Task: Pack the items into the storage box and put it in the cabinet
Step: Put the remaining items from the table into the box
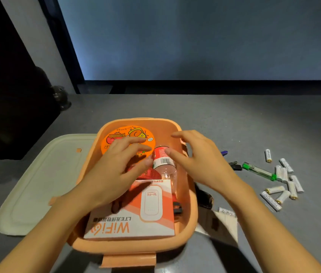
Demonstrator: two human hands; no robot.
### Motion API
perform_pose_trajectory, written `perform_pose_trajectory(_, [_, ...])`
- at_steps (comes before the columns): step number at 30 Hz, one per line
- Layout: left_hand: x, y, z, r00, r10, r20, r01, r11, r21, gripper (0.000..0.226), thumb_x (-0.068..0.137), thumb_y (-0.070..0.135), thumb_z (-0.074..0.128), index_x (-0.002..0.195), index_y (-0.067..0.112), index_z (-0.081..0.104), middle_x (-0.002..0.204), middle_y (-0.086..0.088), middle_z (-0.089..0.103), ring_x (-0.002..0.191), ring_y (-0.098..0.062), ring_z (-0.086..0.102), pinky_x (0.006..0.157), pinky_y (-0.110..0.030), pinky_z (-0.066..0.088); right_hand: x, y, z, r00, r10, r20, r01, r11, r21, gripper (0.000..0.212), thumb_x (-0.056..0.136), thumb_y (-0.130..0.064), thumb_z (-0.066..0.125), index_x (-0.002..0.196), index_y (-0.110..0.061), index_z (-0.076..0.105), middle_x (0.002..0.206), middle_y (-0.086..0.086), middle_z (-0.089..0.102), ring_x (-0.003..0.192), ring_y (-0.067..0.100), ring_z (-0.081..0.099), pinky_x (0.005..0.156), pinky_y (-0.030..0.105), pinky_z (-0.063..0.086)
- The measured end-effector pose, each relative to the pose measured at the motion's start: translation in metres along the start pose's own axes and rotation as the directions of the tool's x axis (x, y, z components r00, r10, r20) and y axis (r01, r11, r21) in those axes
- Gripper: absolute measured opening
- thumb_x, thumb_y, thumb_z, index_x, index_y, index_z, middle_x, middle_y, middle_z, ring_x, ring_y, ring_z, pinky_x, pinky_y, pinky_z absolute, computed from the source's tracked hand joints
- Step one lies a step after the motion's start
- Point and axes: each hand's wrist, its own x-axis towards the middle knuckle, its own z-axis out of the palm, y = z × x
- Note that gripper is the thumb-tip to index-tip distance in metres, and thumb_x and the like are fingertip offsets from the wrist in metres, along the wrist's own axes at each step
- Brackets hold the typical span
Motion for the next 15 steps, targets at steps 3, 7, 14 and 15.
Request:
perform_pose_trajectory(3, [0.012,0.036,0.017,0.997,0.069,0.04,-0.068,0.998,-0.013,0.042,0.088,0.052,0.044,0.119,0.026,0.056,0.13,0.012,0.044,0.121,0.0,0.032,0.1,-0.006,0.016,-0.009,0.038,-0.03,1.0,0.019,-0.011,-0.019,1.0,-0.024,0.05,0.082,-0.047,0.056,0.126,-0.025,0.049,0.128,-0.004,0.052,0.115,0.01,0.047,0.084,0.018,0.031])
perform_pose_trajectory(7, [0.026,0.087,0.051,0.987,0.144,0.065,-0.144,0.99,-0.006,0.049,0.083,0.056,0.041,0.118,0.025,0.055,0.13,0.008,0.046,0.121,-0.005,0.037,0.104,-0.019,0.023,-0.029,0.101,-0.074,0.996,0.087,-0.004,-0.087,0.994,-0.072,0.05,0.081,-0.041,0.063,0.125,-0.021,0.051,0.127,0.001,0.053,0.115,0.015,0.049,0.082,0.013,0.028])
perform_pose_trajectory(14, [0.033,0.15,0.123,0.977,0.159,0.139,-0.159,0.987,-0.013,0.063,0.074,0.065,0.053,0.124,0.026,0.05,0.135,0.011,0.042,0.124,0.001,0.033,0.104,-0.013,0.023,-0.068,0.19,-0.129,0.973,0.158,0.171,-0.137,0.982,-0.127,0.052,0.082,-0.045,0.06,0.128,-0.025,0.047,0.13,-0.001,0.05,0.12,0.015,0.044,0.093,0.026,0.034])
perform_pose_trajectory(15, [0.029,0.152,0.132,0.974,0.147,0.173,-0.147,0.989,-0.011,0.069,0.071,0.067,0.055,0.126,0.027,0.047,0.137,0.012,0.039,0.126,0.002,0.029,0.104,-0.011,0.02,-0.07,0.198,-0.133,0.971,0.152,0.185,-0.129,0.983,-0.128,0.051,0.082,-0.044,0.06,0.128,-0.025,0.047,0.13,-0.001,0.05,0.12,0.015,0.045,0.091,0.023,0.032])
